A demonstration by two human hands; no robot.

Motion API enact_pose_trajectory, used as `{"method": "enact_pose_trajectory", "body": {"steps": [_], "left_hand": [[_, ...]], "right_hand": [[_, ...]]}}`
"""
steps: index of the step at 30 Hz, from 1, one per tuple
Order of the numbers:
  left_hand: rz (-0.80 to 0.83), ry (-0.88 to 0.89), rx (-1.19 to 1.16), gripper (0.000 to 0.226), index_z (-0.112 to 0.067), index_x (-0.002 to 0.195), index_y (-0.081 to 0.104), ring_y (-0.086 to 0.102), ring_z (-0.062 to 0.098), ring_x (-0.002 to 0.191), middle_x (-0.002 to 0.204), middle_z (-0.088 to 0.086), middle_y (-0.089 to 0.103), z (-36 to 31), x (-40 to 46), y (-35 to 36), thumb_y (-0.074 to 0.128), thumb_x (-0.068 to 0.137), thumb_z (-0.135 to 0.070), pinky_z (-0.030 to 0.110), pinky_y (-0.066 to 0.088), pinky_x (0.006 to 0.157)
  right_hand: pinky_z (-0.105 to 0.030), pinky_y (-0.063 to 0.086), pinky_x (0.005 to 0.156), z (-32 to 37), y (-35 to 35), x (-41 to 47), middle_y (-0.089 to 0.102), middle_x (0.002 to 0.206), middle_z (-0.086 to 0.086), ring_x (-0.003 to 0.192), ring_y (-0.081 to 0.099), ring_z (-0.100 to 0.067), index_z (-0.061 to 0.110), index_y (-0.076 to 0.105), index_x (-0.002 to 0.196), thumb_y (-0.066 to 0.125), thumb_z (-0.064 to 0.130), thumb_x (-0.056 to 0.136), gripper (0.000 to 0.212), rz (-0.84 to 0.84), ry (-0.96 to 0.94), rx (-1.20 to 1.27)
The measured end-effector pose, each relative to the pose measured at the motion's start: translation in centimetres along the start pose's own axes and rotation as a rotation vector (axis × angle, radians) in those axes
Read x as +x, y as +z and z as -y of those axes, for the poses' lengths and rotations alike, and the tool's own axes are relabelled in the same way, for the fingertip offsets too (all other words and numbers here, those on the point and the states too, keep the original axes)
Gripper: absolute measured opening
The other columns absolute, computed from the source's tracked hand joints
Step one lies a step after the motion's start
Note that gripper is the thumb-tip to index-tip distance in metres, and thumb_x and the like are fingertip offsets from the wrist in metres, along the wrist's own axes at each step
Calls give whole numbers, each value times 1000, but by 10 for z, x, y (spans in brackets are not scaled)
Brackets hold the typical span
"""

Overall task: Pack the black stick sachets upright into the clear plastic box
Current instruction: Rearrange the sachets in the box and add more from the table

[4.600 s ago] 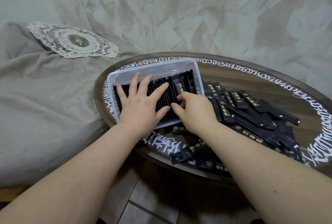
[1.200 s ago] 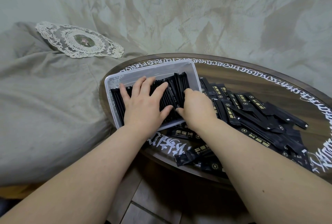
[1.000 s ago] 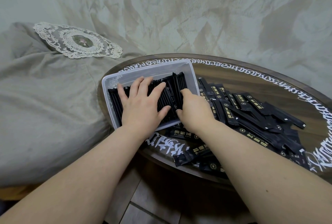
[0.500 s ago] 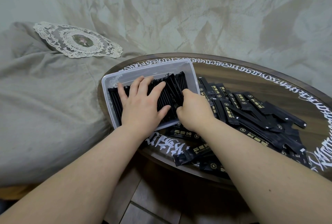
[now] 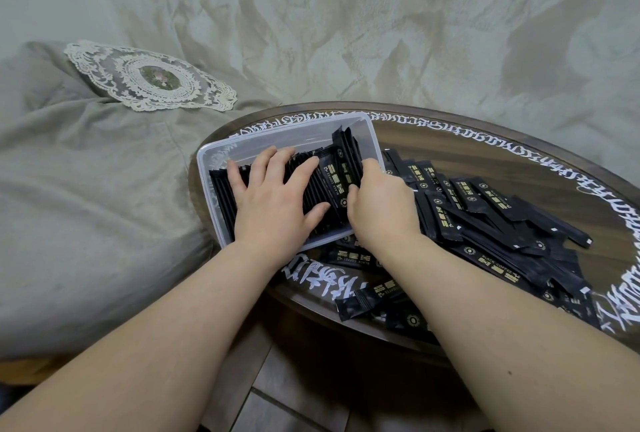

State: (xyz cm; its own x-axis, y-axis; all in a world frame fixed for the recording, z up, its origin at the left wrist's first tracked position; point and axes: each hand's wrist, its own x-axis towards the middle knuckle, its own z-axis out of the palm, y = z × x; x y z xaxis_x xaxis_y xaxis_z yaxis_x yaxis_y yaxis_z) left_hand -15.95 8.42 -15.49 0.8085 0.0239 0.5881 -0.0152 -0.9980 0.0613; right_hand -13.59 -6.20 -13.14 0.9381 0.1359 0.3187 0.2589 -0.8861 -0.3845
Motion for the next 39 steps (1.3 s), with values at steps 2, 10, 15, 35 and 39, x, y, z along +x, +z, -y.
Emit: {"method": "enact_pose_trajectory", "body": {"steps": [2,10,15,35,39], "left_hand": [[-1,7,-1,66,-29,134,52,33,30,136,140,6,47,0,0,0,69,74,-52,69,10,107],[-4,14,0,68,-29,135,51,31,30,137,141,6,46,-3,-2,-1,70,74,-53,68,7,108],[-4,16,8,68,-29,135,50,30,29,138,142,6,45,-4,-2,-1,71,74,-53,68,6,108],[-2,15,17,69,-30,135,50,29,29,138,142,7,44,-4,-2,-1,71,73,-53,67,6,108],[-4,16,20,70,-29,135,51,30,30,138,142,7,45,-4,-2,-1,72,73,-53,68,7,108]], "right_hand": [[-32,36,60,1,-1,0,63,91,-13,87,61,-36,14,35,95,50,16,93,16,29,0,-50],[-32,37,62,2,-2,0,63,97,-12,92,60,-36,15,37,96,52,21,93,17,130,21,-91],[-31,33,62,1,-5,0,59,92,-9,83,52,-30,15,36,96,49,21,95,15,171,12,-14],[-30,35,72,6,1,2,56,118,-12,107,54,-31,8,38,125,52,24,94,37,218,90,148],[-31,36,74,4,1,3,55,117,-12,106,54,-32,9,38,122,56,25,93,38,221,92,150]]}}
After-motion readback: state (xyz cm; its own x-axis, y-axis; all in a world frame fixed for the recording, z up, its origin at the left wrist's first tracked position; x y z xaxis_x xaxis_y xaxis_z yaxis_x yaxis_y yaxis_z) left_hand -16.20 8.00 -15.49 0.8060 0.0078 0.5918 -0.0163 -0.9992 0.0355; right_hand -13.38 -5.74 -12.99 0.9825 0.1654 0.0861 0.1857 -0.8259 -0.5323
